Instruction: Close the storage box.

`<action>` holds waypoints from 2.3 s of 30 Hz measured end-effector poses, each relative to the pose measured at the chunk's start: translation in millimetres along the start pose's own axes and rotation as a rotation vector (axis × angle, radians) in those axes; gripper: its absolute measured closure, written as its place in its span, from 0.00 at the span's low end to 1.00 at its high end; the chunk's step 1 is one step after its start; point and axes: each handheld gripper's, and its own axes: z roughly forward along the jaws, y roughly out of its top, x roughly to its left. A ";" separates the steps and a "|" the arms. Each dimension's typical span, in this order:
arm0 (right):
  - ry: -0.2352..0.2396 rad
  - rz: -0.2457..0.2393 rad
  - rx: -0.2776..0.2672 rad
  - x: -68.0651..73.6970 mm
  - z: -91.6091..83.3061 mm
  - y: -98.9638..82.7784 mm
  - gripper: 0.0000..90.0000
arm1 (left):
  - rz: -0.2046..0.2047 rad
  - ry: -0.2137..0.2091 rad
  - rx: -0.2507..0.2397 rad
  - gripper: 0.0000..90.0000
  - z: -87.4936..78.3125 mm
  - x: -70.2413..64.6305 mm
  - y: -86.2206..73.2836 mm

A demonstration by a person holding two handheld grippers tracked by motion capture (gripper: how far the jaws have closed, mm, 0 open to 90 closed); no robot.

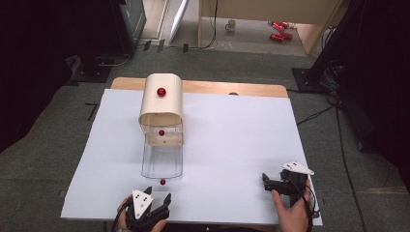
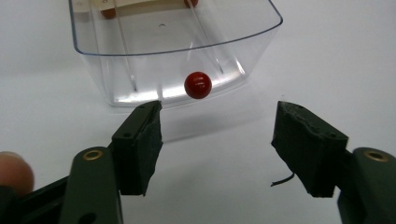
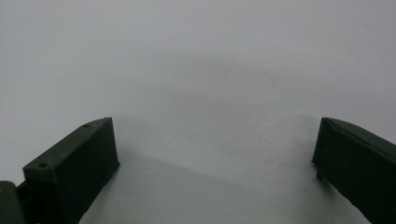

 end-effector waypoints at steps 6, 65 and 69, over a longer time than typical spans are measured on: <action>0.000 0.000 0.001 -0.1 0.1 0.1 0.00 | 0.014 0.019 0.011 0.57 11.8 -4.4 -2.1; 0.001 -0.001 0.000 -0.2 0.1 0.1 0.00 | 0.010 0.049 -0.018 0.84 41.5 16.3 48.6; 0.001 0.000 0.000 -0.2 0.1 0.1 0.00 | 0.011 0.053 -0.019 0.84 46.2 17.8 52.2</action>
